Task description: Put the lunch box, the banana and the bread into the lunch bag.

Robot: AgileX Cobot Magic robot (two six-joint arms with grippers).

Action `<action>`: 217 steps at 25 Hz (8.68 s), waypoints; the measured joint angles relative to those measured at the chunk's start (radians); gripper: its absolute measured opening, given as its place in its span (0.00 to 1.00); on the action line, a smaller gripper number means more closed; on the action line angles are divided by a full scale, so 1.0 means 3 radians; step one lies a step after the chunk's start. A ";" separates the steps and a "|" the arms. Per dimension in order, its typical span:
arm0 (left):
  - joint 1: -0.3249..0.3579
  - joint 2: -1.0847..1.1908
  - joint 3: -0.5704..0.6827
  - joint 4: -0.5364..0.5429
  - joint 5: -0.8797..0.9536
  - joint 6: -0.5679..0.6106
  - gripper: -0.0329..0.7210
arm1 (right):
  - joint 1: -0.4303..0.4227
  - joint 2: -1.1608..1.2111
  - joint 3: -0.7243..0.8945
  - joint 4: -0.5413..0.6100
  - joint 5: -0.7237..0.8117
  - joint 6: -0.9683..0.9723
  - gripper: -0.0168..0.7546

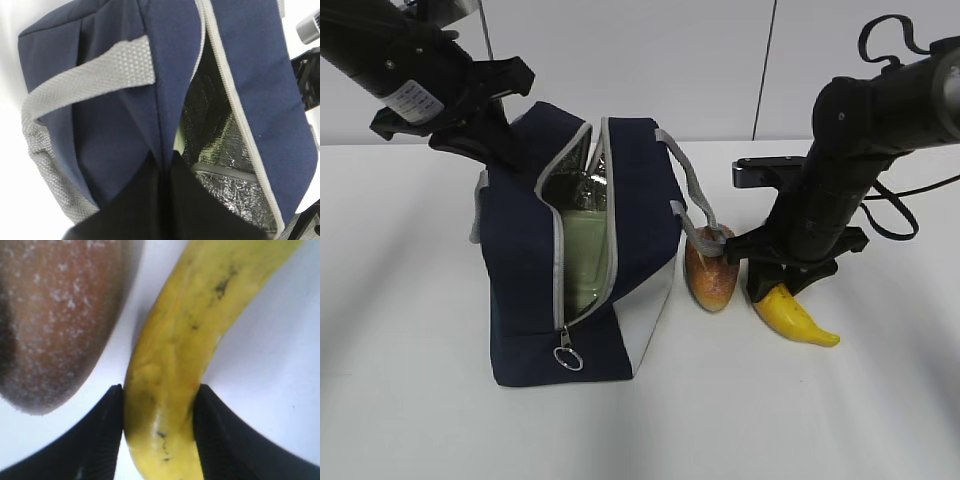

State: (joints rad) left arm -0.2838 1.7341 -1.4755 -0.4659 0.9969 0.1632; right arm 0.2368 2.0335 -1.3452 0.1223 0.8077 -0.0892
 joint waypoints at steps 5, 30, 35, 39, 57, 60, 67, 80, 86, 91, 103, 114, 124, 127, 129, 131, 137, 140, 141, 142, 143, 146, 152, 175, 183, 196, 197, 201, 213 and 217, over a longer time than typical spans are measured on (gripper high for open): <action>0.0000 0.0000 0.0000 0.0000 0.0000 0.0000 0.04 | 0.0000 0.0000 -0.0110 -0.0181 0.0202 0.0082 0.43; 0.0000 0.0000 0.0000 0.0004 -0.0006 0.0000 0.04 | 0.0129 -0.0803 -0.0539 0.2651 0.1006 -0.1729 0.42; 0.0000 0.0000 0.0000 0.0004 -0.0010 0.0000 0.04 | 0.0271 -0.0611 -0.0539 0.2843 0.1051 -0.1774 0.42; 0.0000 0.0000 0.0000 0.0004 -0.0010 0.0000 0.04 | 0.0318 -0.0402 -0.0539 0.2914 0.1056 -0.1681 0.42; 0.0000 0.0000 0.0000 -0.0005 0.0006 0.0000 0.04 | 0.0318 0.0117 -0.0934 0.3188 0.0541 -0.0702 0.42; 0.0000 0.0000 0.0000 -0.0006 0.0012 0.0000 0.04 | 0.0318 0.0118 -0.0934 0.3325 0.0534 -0.0688 0.42; 0.0000 0.0000 0.0000 -0.0006 0.0022 0.0000 0.04 | 0.0318 0.0144 -0.0934 0.3502 0.0392 -0.0681 0.42; 0.0000 0.0000 0.0000 -0.0021 0.0037 0.0000 0.04 | 0.0318 0.0302 -0.0937 0.3183 0.0367 -0.0686 0.47; 0.0000 0.0000 0.0000 -0.0021 0.0037 0.0000 0.04 | 0.0318 0.0306 -0.0990 0.3160 0.0510 -0.0723 0.74; 0.0000 0.0000 0.0000 -0.0021 0.0037 0.0000 0.04 | 0.0318 0.0219 -0.1048 0.3016 0.0749 -0.0959 0.77; 0.0000 0.0000 0.0000 -0.0012 0.0037 0.0000 0.04 | 0.0318 -0.0946 -0.0404 0.1516 0.0322 -0.0519 0.77; 0.0000 0.0000 0.0000 -0.0009 0.0045 0.0000 0.04 | 0.0318 -0.1322 0.0758 0.1164 -0.0383 -0.0265 0.77; 0.0000 0.0000 0.0000 -0.0009 0.0054 0.0000 0.04 | 0.0318 -0.0807 0.0775 0.1114 -0.0445 -0.0227 0.77; 0.0000 0.0000 0.0000 -0.0009 0.0054 0.0000 0.04 | 0.0318 -0.0688 0.0775 0.1013 -0.0519 -0.0181 0.78; 0.0000 0.0000 0.0000 -0.0009 0.0054 0.0000 0.04 | 0.0310 -0.0648 0.0775 0.0963 -0.0611 -0.0168 0.81; 0.0000 0.0000 0.0000 -0.0009 0.0058 0.0000 0.04 | 0.0281 -0.0633 0.0775 0.0944 -0.0712 -0.0168 0.84; 0.0000 0.0000 0.0000 -0.0009 0.0060 0.0000 0.04 | 0.0154 -0.0626 0.0775 0.0927 -0.0958 -0.0161 0.88; 0.0000 0.0000 0.0000 -0.0009 0.0060 0.0000 0.04 | 0.0132 -0.0619 0.0775 0.0927 -0.1023 -0.0161 0.88; 0.0000 0.0000 0.0000 -0.0009 0.0060 0.0000 0.04 | 0.0132 -0.0612 0.0761 0.0927 -0.1029 -0.0161 0.88; 0.0000 0.0000 0.0000 -0.0009 0.0057 0.0000 0.04 | 0.0132 -0.0598 0.0729 0.0927 -0.1029 -0.0161 0.88; 0.0000 0.0000 0.0000 -0.0009 0.0057 0.0000 0.04 | 0.0132 -0.0582 0.0697 0.0927 -0.1029 -0.0161 0.88; 0.0000 0.0000 0.0000 -0.0008 0.0057 0.0000 0.04 | 0.0132 -0.0468 0.0540 0.0934 -0.0961 -0.0161 0.88; 0.0000 0.0000 0.0000 -0.0008 0.0057 0.0000 0.04 | 0.0132 -0.0250 0.0273 0.0958 -0.0808 -0.0188 0.88; 0.0000 0.0000 0.0000 0.0000 0.0060 0.0002 0.04 | 0.0132 0.0060 -0.0023 0.0861 -0.0592 -0.0219 0.58; 0.0000 0.0000 0.0000 0.0000 0.0063 0.0002 0.04 | -0.0100 -0.0114 -0.0172 -0.0121 0.0009 0.0297 0.57; 0.0000 0.0000 0.0000 0.0003 0.0063 0.0002 0.04 | -0.0172 -0.0711 -0.0923 0.1118 0.0553 -0.0015 0.56; 0.0000 0.0000 0.0000 0.0003 0.0063 0.0002 0.04 | -0.0156 -0.0717 -0.0931 0.1436 0.0576 -0.0165 0.56; 0.0000 0.0000 0.0000 0.0003 0.0060 0.0002 0.04 | 0.0000 -0.0703 -0.0934 0.2194 0.0599 -0.0505 0.56; 0.0000 0.0000 0.0000 0.0003 0.0057 0.0002 0.04 | 0.0362 -0.0118 -0.0939 0.2680 0.0577 -0.0592 0.58; 0.0000 0.0000 0.0000 -0.0003 0.0057 0.0002 0.04 | 0.0362 0.0017 -0.0939 0.2709 0.0514 -0.0592 0.72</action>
State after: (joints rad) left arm -0.2838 1.7341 -1.4755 -0.4667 1.0139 0.1636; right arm 0.3456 2.0387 -1.6269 0.9351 0.9620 -0.2667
